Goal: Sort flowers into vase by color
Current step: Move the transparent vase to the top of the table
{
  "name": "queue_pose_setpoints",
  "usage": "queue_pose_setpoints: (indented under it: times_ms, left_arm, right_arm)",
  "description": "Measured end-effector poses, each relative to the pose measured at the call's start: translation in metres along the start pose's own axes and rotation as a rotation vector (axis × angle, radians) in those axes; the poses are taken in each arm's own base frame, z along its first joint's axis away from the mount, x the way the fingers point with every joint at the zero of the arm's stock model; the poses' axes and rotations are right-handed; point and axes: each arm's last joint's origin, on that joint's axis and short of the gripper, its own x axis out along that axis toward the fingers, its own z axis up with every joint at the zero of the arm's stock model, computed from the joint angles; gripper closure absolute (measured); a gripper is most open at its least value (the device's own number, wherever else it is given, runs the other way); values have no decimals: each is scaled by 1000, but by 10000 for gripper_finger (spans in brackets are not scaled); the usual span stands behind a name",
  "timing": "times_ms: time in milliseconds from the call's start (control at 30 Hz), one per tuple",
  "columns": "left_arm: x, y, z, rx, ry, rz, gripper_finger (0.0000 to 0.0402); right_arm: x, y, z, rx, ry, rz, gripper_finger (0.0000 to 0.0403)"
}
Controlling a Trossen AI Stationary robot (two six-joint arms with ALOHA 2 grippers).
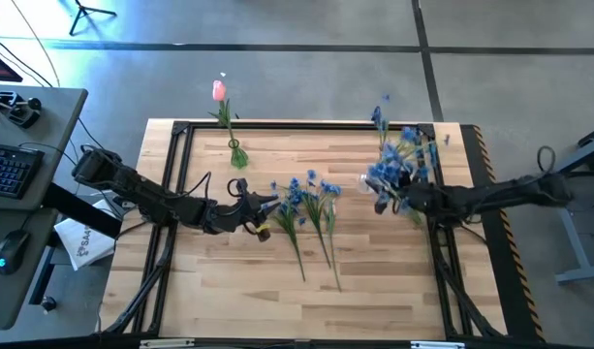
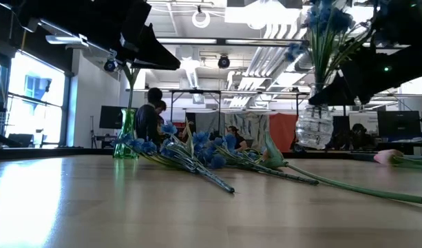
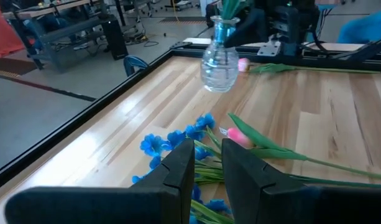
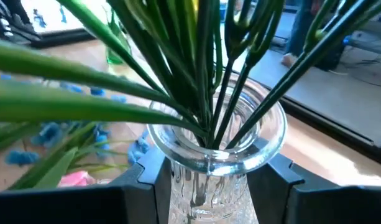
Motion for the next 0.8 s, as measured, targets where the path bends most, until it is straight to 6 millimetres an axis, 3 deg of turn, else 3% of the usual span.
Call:
queue_pose_setpoints:
  times_ms: [267,533,800]
  left_arm:
    - [0,0,0,0,0,-1,335]
    - [0,0,0,1,1,-3,335]
    - [0,0,0,2,2,-4,335]
  right_arm:
    - [23,-25,3,61,30,16,262]
    - [38,-28,-6,31,92,-18,261]
    - [44,-27,-9,-7,97,-21,185]
